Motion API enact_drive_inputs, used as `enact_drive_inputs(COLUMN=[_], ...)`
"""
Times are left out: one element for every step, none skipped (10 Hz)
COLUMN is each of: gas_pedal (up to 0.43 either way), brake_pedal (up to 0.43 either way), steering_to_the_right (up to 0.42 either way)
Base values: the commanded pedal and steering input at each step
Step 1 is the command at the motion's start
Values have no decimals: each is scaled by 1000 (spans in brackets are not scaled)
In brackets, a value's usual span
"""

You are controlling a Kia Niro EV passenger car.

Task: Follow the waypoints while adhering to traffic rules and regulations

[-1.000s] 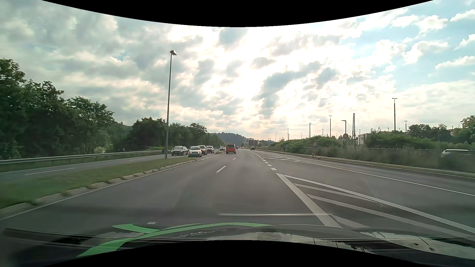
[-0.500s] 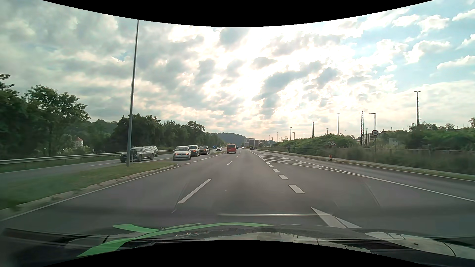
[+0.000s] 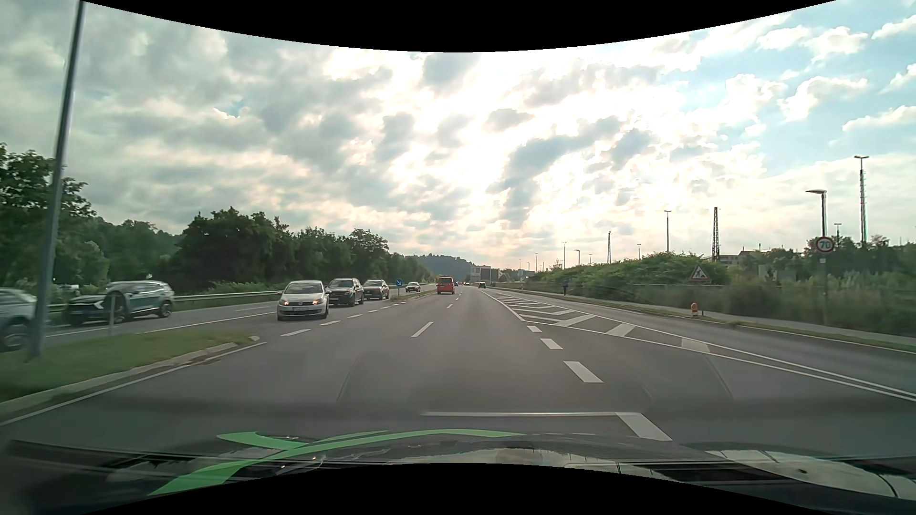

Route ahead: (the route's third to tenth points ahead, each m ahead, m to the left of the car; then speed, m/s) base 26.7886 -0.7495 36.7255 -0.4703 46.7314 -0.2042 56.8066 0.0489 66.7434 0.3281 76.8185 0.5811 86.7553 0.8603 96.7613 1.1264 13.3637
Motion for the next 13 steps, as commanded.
enact_drive_inputs(gas_pedal=[169,169,169,169,169,169,169,177,189,189,189,189,189], brake_pedal=[0,0,0,0,0,0,0,0,0,0,0,0,0], steering_to_the_right=[0,0,-1,-1,-2,-3,-4,-6,-6,-7,-7,-7,-7])
